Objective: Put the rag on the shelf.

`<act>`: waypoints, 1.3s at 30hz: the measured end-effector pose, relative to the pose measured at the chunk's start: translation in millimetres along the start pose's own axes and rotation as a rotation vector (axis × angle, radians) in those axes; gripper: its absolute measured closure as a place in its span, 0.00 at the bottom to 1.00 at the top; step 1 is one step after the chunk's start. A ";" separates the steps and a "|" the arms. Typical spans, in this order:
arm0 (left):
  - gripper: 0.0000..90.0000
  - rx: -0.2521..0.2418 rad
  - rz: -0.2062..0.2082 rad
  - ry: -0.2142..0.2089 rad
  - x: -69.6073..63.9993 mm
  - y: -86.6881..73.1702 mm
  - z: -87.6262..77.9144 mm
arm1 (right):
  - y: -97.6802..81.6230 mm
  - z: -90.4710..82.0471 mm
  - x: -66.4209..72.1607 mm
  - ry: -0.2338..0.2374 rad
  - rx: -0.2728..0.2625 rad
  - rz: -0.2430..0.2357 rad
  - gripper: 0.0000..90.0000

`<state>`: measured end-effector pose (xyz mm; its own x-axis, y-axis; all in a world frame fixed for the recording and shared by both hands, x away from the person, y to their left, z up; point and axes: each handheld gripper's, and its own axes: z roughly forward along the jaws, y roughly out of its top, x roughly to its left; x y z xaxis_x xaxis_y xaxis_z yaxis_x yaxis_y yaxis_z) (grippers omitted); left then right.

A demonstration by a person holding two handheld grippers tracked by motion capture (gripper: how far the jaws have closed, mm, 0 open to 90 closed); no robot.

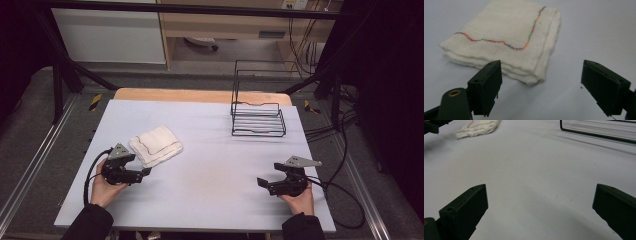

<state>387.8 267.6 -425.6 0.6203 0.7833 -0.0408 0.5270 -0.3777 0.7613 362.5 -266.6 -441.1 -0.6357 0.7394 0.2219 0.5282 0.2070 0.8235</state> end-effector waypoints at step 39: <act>0.88 0.130 0.046 0.131 -1.9 14.6 41.3 | 0.5 1.0 -0.2 -0.001 0.006 0.002 0.01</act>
<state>418.3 240.3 -441.1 0.5689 0.8181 0.0838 0.5753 -0.4688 0.6703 363.5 -266.0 -441.3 -0.6341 0.7403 0.2232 0.5328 0.2091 0.8200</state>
